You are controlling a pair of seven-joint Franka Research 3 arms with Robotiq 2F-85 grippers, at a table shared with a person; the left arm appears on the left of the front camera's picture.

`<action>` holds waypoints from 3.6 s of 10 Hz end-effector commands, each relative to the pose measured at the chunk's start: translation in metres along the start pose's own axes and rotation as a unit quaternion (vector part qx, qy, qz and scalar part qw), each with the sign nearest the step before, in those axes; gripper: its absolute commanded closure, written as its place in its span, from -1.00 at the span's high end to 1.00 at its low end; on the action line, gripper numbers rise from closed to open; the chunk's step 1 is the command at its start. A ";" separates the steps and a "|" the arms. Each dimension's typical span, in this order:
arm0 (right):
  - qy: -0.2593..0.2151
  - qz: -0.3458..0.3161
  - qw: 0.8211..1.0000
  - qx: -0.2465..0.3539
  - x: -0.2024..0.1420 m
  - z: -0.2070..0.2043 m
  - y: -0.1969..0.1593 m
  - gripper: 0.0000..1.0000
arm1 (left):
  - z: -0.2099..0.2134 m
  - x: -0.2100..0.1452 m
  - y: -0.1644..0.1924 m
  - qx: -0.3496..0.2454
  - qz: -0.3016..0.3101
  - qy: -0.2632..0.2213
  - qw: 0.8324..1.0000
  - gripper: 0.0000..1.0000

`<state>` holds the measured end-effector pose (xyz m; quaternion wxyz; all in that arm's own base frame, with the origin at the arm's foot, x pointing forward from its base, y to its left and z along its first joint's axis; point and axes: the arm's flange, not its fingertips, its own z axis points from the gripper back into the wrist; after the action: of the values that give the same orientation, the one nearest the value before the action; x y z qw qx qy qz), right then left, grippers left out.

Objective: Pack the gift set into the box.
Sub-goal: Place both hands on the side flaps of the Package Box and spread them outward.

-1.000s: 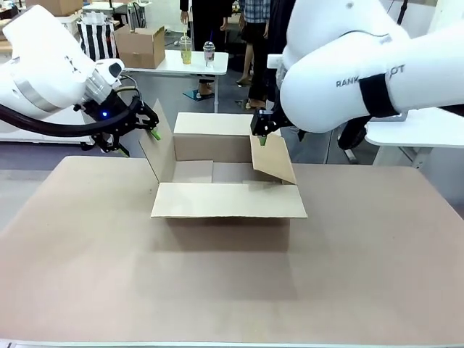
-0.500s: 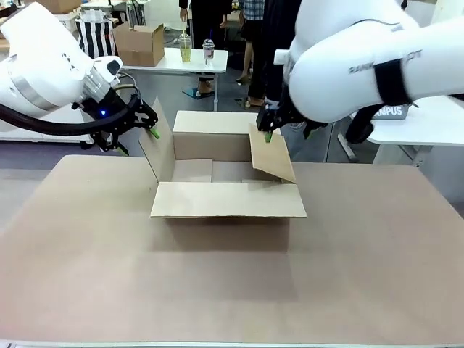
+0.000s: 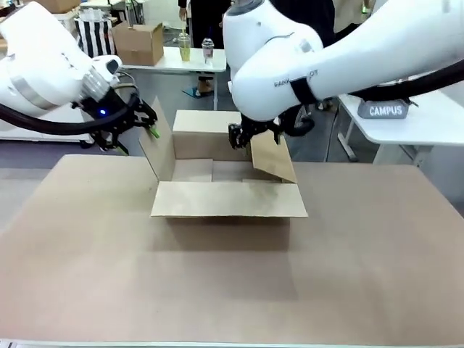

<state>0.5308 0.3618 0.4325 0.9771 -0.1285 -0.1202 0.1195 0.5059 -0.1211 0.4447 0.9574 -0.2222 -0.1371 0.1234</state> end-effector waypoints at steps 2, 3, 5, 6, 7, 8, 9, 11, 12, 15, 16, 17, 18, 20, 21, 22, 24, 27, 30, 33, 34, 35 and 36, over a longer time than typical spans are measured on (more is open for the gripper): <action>0.019 -0.025 0.997 -0.071 0.029 -0.013 0.023 1.00 | 0.001 0.000 0.000 0.005 0.001 -0.005 1.000 1.00; 0.037 -0.037 0.993 -0.110 0.029 -0.017 0.022 1.00 | 0.001 0.000 0.000 0.005 0.001 -0.005 1.000 1.00; 0.032 -0.055 0.989 -0.130 0.023 -0.009 0.012 1.00 | 0.001 0.000 0.000 0.005 0.001 -0.005 1.000 1.00; 0.031 -0.067 0.988 -0.136 0.018 -0.001 -0.001 1.00 | 0.001 0.000 0.000 0.005 0.001 -0.005 1.000 1.00; 0.035 -0.073 0.986 -0.143 0.012 0.005 -0.014 1.00 | 0.001 0.000 0.000 0.005 0.001 -0.005 1.000 1.00; 0.036 -0.074 0.987 -0.137 0.005 0.011 -0.026 1.00 | 0.001 0.000 0.000 0.005 0.001 -0.005 1.000 1.00; 0.025 -0.079 0.989 -0.120 -0.002 0.020 -0.038 1.00 | 0.001 0.000 0.000 0.005 0.001 -0.005 1.000 1.00; 0.005 -0.094 0.991 -0.095 -0.015 0.038 -0.066 1.00 | 0.001 0.000 0.000 0.005 0.001 -0.005 1.000 1.00; 0.017 -0.106 0.989 -0.103 -0.021 0.038 -0.076 1.00 | 0.001 0.000 0.000 0.005 0.001 -0.005 1.000 1.00; 0.020 -0.094 0.989 -0.116 -0.007 0.048 -0.075 1.00 | 0.001 0.000 0.000 0.005 0.001 -0.005 1.000 1.00; 0.020 -0.094 0.989 -0.116 -0.007 0.048 -0.075 1.00 | 0.001 0.000 0.000 0.005 0.001 -0.005 1.000 1.00; 0.020 -0.094 0.989 -0.116 -0.007 0.048 -0.075 1.00 | 0.001 0.000 0.000 0.005 0.001 -0.005 1.000 1.00; 0.020 -0.094 0.989 -0.116 -0.007 0.048 -0.075 1.00 | 0.001 0.000 0.000 0.005 0.001 -0.005 1.000 1.00; 0.029 -0.130 0.989 -0.061 -0.014 0.040 -0.110 1.00 | 0.001 0.000 0.000 0.005 0.001 -0.005 1.000 1.00; 0.042 -0.155 0.987 -0.016 -0.020 0.032 -0.141 1.00 | 0.001 0.000 0.000 0.005 0.001 -0.005 1.000 1.00; 0.055 -0.179 0.982 0.021 -0.025 0.022 -0.164 1.00 | 0.001 0.000 0.000 0.005 0.001 -0.005 1.000 1.00; 0.090 -0.234 0.966 0.068 -0.035 -0.008 -0.201 1.00 | 0.001 0.000 0.000 0.005 0.001 -0.005 1.000 1.00; 0.078 -0.268 0.934 0.223 -0.056 -0.042 -0.240 1.00 | 0.001 0.000 0.000 0.005 0.001 -0.005 1.000 1.00; 0.088 -0.272 0.945 0.159 -0.037 -0.035 -0.237 1.00 | 0.001 0.000 0.000 0.005 0.001 -0.005 1.000 1.00; 0.088 -0.272 0.945 0.159 -0.037 -0.035 -0.237 1.00 | 0.001 0.000 0.000 0.005 0.001 -0.005 1.000 1.00; 0.088 -0.272 0.945 0.159 -0.037 -0.035 -0.237 1.00 | 0.001 0.000 0.000 0.005 0.001 -0.005 1.000 1.00; 0.088 -0.272 0.945 0.159 -0.037 -0.035 -0.237 1.00 | 0.001 0.000 0.000 0.005 0.001 -0.005 1.000 1.00; 0.088 -0.272 0.945 0.159 -0.037 -0.035 -0.237 1.00 | 0.001 0.000 0.000 0.005 0.001 -0.005 1.000 1.00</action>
<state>0.5513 0.1179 0.4547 0.9879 0.0640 -0.0448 -0.1338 0.5061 -0.1212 0.4449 0.9574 -0.2223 -0.1374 0.1233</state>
